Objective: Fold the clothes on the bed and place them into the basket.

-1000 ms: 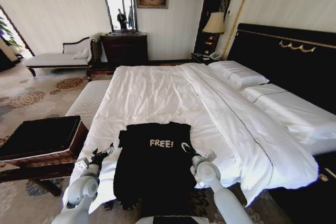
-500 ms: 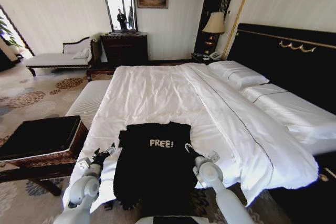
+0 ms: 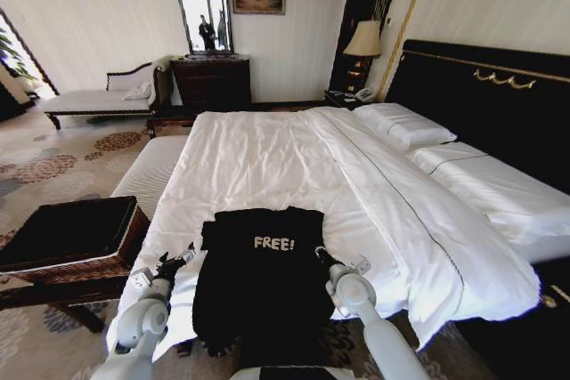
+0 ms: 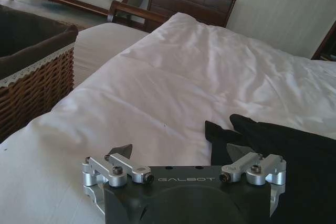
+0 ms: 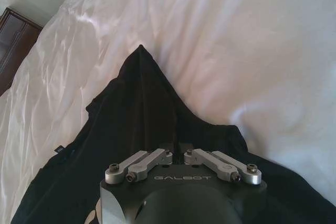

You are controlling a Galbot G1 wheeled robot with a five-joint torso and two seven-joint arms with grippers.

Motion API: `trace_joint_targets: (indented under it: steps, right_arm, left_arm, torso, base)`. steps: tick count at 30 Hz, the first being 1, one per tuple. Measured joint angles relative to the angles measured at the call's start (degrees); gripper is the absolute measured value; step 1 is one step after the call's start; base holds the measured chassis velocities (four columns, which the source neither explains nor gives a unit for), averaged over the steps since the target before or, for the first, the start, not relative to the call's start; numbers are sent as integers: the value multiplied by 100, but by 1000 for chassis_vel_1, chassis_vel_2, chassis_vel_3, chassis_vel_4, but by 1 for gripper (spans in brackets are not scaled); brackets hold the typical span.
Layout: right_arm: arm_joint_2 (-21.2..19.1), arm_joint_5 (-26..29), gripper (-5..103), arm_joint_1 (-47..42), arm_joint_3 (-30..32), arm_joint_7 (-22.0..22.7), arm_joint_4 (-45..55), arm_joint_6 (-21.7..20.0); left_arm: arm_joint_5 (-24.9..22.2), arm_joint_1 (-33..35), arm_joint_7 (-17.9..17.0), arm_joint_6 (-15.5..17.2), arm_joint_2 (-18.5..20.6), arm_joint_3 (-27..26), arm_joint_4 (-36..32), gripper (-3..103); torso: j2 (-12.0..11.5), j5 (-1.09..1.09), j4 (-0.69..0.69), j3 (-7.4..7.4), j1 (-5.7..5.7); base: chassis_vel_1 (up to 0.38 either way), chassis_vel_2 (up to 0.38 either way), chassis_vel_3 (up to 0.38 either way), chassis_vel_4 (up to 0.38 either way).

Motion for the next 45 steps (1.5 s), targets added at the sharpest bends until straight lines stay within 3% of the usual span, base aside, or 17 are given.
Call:
trace_joint_targets:
  steps: [3,15,20,24,29,45]
  right_arm:
    - [-22,-20,1,62,-3,0,-75,12]
    - [-113,-237,0,293,13,-11,-257,53]
    - [-522,-291,0,518,195,-7,-145,-42]
    - [-1273,-306,0,845,206,-55,-313,-144]
    - [-1564,-310,0,1008,152,-133,-562,-196]
    - [-1496,-593,0,970,115,-154,-895,-167]
  left_arm:
    - [7,0,-5,0,-34,13,-16,100]
    - [16,31,-9,0,-60,3,-26,100]
    - [7,30,-10,0,-60,-10,-34,100]
    - [7,3,-10,0,-73,32,-30,100]
    - [7,-21,-10,4,-84,85,-27,100]
    - [-10,-6,-2,-13,-30,55,5,100]
  torso:
    - [0,0,0,0,0]
    - [0,1,0,0,0]
    - [0,1,0,0,0]
    - [0,1,0,1,0]
    - [0,1,0,0,0]
    - [0,1,0,0,0]
  base:
    - [0,0,0,0]
    - [0,0,0,0]
    - [0,0,0,0]
    - [0,0,0,0]
    - [0,0,0,0]
    - [0,0,0,0]
